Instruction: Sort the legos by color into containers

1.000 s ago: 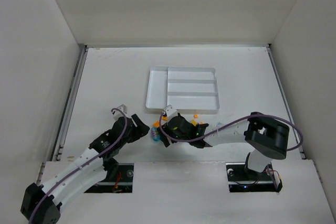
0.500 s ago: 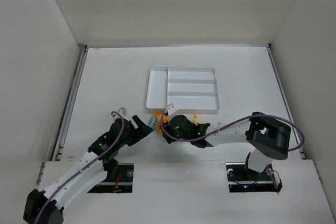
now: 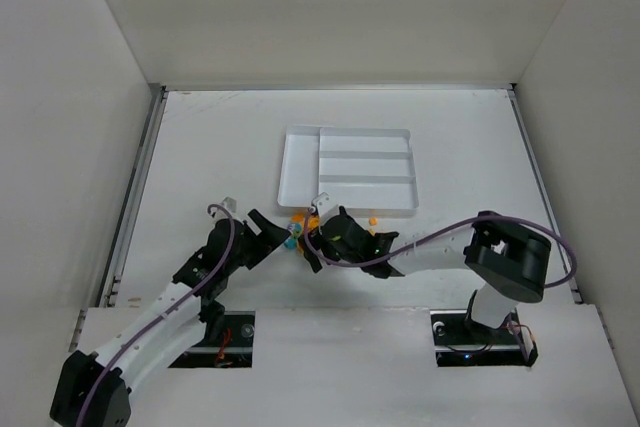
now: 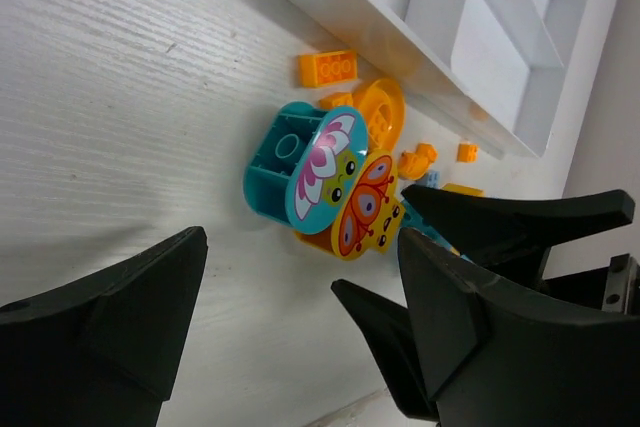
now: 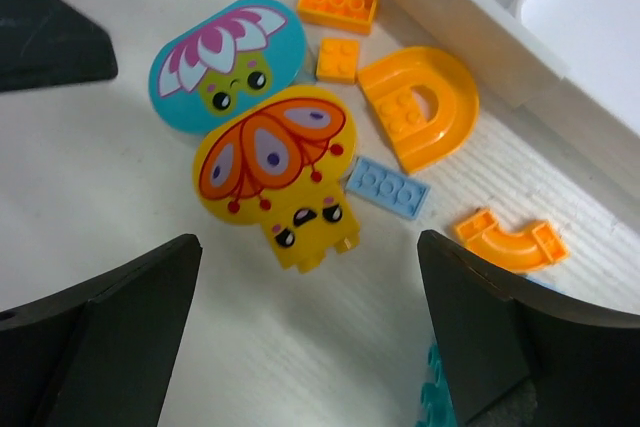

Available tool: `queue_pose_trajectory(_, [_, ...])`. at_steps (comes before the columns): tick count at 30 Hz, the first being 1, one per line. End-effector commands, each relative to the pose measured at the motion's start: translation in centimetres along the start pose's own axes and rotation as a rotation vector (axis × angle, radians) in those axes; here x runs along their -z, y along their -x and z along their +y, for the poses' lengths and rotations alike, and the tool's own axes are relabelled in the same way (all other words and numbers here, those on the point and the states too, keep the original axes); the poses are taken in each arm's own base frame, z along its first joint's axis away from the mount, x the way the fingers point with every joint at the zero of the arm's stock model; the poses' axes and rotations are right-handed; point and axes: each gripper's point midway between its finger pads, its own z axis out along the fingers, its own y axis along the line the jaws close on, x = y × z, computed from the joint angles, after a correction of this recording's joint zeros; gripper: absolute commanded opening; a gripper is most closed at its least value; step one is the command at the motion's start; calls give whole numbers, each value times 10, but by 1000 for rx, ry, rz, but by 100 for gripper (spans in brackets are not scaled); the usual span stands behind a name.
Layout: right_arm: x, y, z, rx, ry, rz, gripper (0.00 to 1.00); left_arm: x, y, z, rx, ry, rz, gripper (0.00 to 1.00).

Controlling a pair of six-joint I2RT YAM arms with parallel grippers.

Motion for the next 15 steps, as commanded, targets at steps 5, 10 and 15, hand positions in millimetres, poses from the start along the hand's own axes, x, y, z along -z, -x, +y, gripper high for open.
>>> queue_pose_trajectory(5, [-21, 16, 10, 66, 72, -7, 92, 0, 10, -6, -4, -41, -36, 75])
queue_pose_trajectory(10, [-29, 17, 12, 71, 90, -2, 86, -4, 15, 4, 10, -3, -46, 75])
queue_pose_trajectory(15, [-32, 16, 10, 91, 80, -1, 74, -5, 20, 9, 12, 18, -51, 75])
